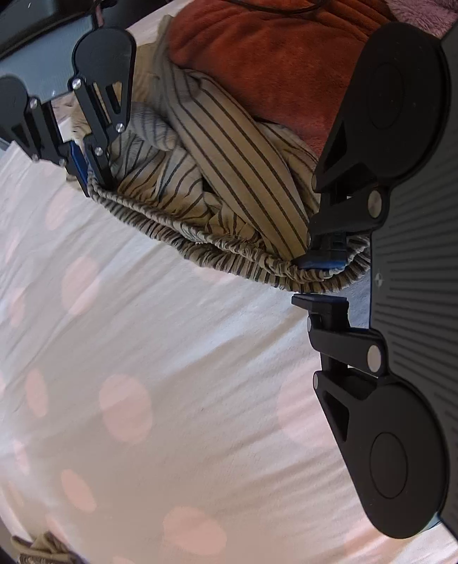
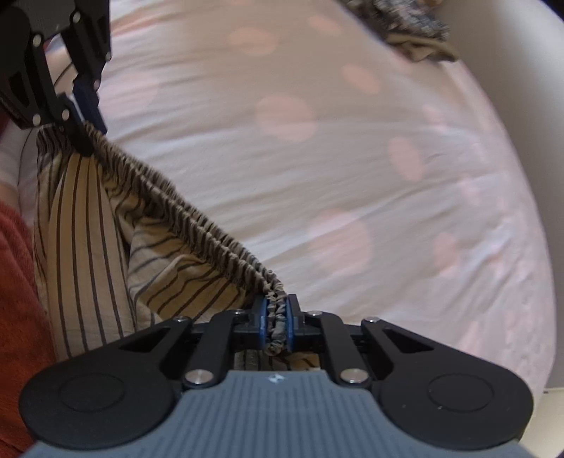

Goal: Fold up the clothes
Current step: 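Lift the waistband with the right tool while the left tool grasps the waistband beside it, then hold the waistband with both tools and lay the garment flat on the bed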

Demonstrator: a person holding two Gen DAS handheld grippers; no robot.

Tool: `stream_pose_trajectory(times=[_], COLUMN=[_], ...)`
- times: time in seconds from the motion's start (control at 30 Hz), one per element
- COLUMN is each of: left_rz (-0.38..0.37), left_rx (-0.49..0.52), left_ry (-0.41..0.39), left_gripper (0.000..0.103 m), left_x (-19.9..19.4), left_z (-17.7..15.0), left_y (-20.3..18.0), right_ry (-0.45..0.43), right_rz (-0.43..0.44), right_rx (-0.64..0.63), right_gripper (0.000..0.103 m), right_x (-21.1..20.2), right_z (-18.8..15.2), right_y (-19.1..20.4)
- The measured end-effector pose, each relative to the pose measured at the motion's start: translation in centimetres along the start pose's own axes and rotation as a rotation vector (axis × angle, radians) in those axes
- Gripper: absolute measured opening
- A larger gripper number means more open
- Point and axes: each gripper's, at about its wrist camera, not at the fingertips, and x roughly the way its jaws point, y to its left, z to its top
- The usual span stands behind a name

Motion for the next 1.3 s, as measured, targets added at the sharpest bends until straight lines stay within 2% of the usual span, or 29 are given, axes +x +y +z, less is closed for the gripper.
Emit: stream_pose_trajectory(times=[0.07, 0.27, 0.47, 0.63, 0.73, 0.87, 0.97, 1.07, 1.17, 1.3], left_rz=[0.023, 0.147, 0.427, 0.581, 0.653, 0.675, 0.65, 0.619, 0.564, 0.488], left_rx=[0.005, 0.063, 0.152, 0.205, 0.262, 0.317, 0.337, 0.348, 0.341, 0.327], left_ry=[-0.037, -0.192, -0.438, -0.634, -0.693, -0.673, -0.59, -0.476, -0.368, -0.275], left_gripper=[0.008, 0.007, 0.005, 0.005, 0.005, 0.005, 0.005, 0.005, 0.005, 0.005], left_x=[-1.0, -8.1, -19.1, -24.5, -26.7, -27.1, -24.7, -21.1, -16.7, -11.7], left_z=[0.4, 3.0, 7.3, 11.1, 11.7, 10.3, 8.7, 5.9, 2.6, -0.8], left_y=[-0.8, -1.3, -2.8, -7.6, -9.8, -11.0, -10.4, -9.4, -8.0, -6.6], right_ry=[-0.032, -0.116, -0.238, -0.382, -0.462, -0.507, -0.482, -0.411, -0.339, -0.246], right_rz=[-0.081, -0.372, -0.635, -0.794, -0.811, -0.747, -0.638, -0.533, -0.429, -0.295], right_rx=[0.001, 0.034, 0.127, 0.222, 0.272, 0.304, 0.305, 0.268, 0.238, 0.224], right_gripper=[0.011, 0.011, 0.011, 0.011, 0.011, 0.011, 0.011, 0.011, 0.011, 0.011], right_x=[-1.9, -8.0, -15.2, -21.8, -25.0, -26.0, -23.6, -19.8, -15.6, -11.2], right_z=[0.6, 3.6, 6.5, 8.7, 9.4, 9.2, 8.7, 8.0, 7.0, 5.4], right_y=[-0.1, -2.0, -6.1, -8.8, -9.6, -9.2, -7.6, -4.5, -1.5, 1.8])
